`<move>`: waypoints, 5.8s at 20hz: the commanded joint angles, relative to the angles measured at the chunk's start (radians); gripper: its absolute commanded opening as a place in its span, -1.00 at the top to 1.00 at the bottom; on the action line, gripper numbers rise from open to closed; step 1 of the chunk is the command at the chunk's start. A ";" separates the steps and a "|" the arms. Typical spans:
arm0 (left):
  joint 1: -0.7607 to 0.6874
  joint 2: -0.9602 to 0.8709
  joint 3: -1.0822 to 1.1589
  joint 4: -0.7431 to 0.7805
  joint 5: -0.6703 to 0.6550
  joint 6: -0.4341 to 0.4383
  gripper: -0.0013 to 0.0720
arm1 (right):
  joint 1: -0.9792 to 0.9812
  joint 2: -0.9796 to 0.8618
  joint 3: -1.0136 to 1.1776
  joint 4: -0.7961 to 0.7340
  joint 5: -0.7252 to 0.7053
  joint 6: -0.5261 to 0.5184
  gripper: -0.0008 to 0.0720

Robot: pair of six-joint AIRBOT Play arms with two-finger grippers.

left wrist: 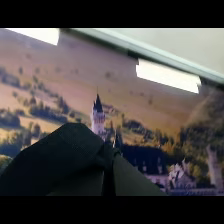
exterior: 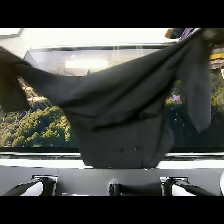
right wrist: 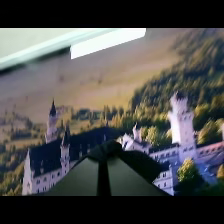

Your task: Fold the clothes and pants, and hang the long-sleeved shirts on hangers.

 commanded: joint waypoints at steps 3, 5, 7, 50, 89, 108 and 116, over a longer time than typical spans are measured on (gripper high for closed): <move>-0.112 -0.422 -0.005 -0.024 0.111 0.024 0.92 | 0.059 -0.443 0.001 0.066 -0.096 -0.059 0.89; -0.137 -0.517 -0.005 -0.083 0.071 0.025 0.90 | 0.069 -0.533 0.001 0.036 -0.096 -0.070 0.89; -0.152 -0.581 -0.005 -0.162 0.029 0.025 0.12 | 0.066 -0.565 0.001 -0.029 -0.085 -0.070 0.80; -0.271 -0.198 -0.877 -0.295 0.050 0.079 -0.72 | -0.218 -0.405 -0.431 0.292 0.270 -0.428 0.90; -0.359 0.354 0.211 0.256 0.031 -0.153 0.92 | -0.101 0.563 -0.025 -0.048 -0.355 -0.047 0.90; -0.360 -0.618 0.189 0.260 0.514 -0.158 0.92 | 0.124 -0.472 -0.026 0.220 -0.640 -0.300 0.90; -0.282 -0.584 0.190 0.153 -0.071 -0.196 -1.00 | 0.049 -0.414 -0.026 0.116 -0.053 -0.301 -0.25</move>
